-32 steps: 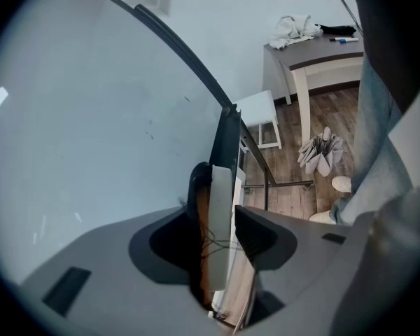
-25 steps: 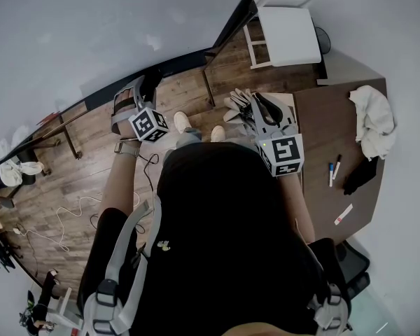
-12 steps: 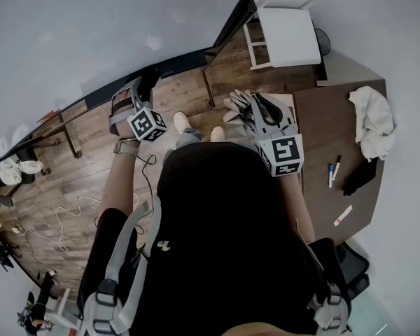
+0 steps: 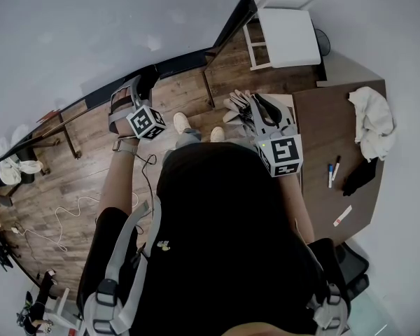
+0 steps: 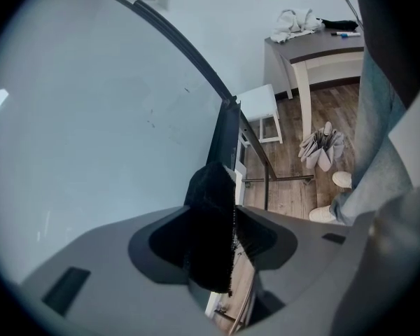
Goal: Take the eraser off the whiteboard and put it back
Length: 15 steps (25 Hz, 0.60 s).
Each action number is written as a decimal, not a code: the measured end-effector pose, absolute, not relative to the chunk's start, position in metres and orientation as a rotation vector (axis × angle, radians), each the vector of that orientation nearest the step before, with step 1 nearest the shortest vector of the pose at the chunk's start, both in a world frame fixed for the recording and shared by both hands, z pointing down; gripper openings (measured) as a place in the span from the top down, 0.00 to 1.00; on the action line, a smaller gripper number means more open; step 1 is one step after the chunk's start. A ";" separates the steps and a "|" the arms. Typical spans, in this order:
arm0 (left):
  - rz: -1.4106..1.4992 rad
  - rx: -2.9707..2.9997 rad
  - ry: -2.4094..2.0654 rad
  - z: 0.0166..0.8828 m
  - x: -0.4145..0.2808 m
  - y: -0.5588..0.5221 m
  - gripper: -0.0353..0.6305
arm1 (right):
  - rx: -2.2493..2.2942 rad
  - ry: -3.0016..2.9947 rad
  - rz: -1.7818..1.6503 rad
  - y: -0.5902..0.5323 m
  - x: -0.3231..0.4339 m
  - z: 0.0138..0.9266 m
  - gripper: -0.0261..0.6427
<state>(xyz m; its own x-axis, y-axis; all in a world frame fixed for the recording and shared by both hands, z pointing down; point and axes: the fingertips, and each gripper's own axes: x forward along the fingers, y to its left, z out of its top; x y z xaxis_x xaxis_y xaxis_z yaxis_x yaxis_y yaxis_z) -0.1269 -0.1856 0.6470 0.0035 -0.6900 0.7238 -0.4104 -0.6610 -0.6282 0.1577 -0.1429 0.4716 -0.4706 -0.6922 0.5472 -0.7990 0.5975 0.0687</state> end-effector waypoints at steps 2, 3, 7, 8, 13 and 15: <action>-1.707 -2.051 1.157 0.646 -0.126 -0.184 0.65 | 1.174 -2.298 0.265 -0.142 0.157 0.471 0.91; -1.705 -2.054 1.160 0.645 -0.125 -0.182 0.64 | 1.170 -2.301 0.265 -0.142 0.156 0.471 0.91; -1.700 -2.066 1.191 0.641 -0.127 -0.174 0.63 | 1.146 -2.315 0.255 -0.141 0.151 0.471 0.91; -1.700 -2.068 1.202 0.640 -0.128 -0.172 0.63 | 1.139 -2.321 0.252 -0.141 0.149 0.470 0.91; -1.695 -2.069 1.280 0.630 -0.132 -0.159 0.63 | 1.089 -2.356 0.236 -0.139 0.143 0.469 0.91; -1.673 -2.087 1.354 0.622 -0.135 -0.153 0.63 | 1.052 -2.378 0.226 -0.140 0.138 0.468 0.91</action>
<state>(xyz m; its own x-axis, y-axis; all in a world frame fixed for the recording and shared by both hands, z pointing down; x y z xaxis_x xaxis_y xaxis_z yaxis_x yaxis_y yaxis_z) -0.1350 -0.1532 0.6225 -0.0255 -0.7054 0.7084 -0.5460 -0.5838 -0.6009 0.1381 -0.1399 0.4684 -0.5592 -0.6401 0.5268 -0.7277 0.6834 0.0579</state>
